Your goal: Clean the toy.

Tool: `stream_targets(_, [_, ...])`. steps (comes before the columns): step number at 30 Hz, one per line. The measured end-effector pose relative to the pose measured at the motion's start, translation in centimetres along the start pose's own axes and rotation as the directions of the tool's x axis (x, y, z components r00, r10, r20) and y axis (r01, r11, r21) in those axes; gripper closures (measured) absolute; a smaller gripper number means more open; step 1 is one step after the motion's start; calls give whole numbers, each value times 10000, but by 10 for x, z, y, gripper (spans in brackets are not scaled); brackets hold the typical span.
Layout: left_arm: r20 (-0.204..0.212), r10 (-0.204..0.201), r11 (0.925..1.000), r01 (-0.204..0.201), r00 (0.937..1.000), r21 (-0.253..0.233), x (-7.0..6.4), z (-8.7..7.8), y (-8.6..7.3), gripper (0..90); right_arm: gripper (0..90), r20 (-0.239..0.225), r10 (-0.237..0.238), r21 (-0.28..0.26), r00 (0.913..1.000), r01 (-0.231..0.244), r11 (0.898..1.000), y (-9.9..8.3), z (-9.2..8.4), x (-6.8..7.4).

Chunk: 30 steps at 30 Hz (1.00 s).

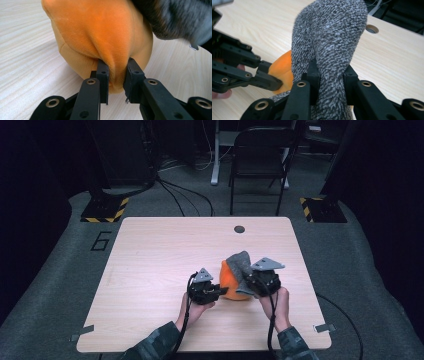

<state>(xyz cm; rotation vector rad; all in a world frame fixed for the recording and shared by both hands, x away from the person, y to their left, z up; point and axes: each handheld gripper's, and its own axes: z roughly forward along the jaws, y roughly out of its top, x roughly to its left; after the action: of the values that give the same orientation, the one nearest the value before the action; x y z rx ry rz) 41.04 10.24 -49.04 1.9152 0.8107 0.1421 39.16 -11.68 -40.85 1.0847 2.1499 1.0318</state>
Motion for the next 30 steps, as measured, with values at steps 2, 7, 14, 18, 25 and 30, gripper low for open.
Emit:
stream_targets(2, [-17,-16,10000,16,10000,22,2,-1,-1,759,742,235,-487,262,9985,480,9985,0,8,9])
stream_targets(7, [46,5,10000,-5,10000,36,1,0,-1,758,741,612,-272,654,9978,232,9976,-10,18,-5])
stream_targets(14, [27,191,9998,-191,9998,49,-1,1,0,758,742,1289,440,1380,9907,-619,9885,-30,24,-35])
stream_targets(18, [24,124,9999,-124,9999,-1,-1,1,0,758,742,1503,1029,1963,9833,-1317,9717,-49,37,-53])
stream_targets(25, [-11,131,9999,-130,9999,20,0,0,1,758,745,1695,1148,2550,9788,-1561,9543,-60,48,-64])
stream_targets(30, [-27,89,10000,-89,10000,-14,1,1,0,756,747,1371,1128,1027,9841,-1274,9865,-28,11,-51])
